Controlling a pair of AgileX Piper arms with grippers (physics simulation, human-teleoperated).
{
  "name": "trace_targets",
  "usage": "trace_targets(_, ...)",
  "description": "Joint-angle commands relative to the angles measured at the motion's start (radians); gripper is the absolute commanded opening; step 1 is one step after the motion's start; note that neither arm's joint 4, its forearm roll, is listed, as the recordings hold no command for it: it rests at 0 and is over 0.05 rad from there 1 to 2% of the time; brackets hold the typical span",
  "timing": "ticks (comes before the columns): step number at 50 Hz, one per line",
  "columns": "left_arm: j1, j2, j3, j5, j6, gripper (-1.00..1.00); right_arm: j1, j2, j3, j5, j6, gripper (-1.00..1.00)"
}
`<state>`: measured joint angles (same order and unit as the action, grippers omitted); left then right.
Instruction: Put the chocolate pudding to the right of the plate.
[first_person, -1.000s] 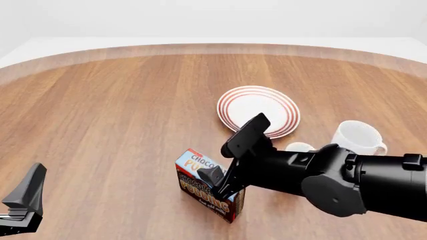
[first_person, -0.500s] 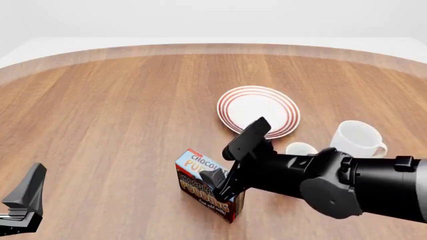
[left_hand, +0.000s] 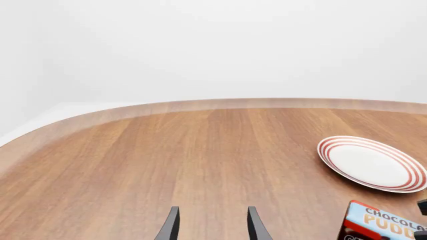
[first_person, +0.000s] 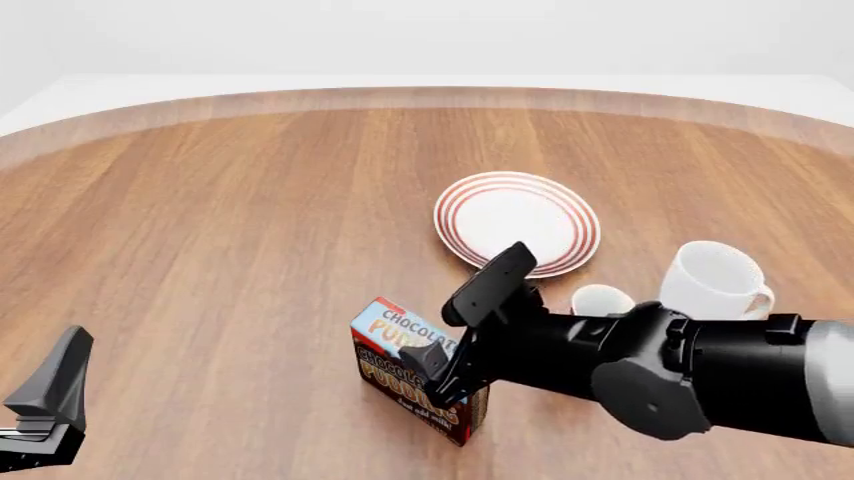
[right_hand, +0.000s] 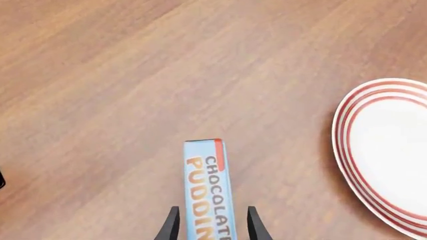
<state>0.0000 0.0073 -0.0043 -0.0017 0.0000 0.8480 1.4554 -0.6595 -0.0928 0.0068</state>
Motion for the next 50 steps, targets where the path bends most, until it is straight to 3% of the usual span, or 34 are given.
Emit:
trace_targets(1, 0.0, 0.0, 0.0, 0.0, 0.0, 1.0, 0.0, 0.018, -0.004, -0.008, 0.002, 1.0)
trace_targets(50, 0.0, 0.0, 0.0, 0.0, 0.0, 1.0, 0.007, 0.105, 0.002, -0.068, 0.015, 1.0)
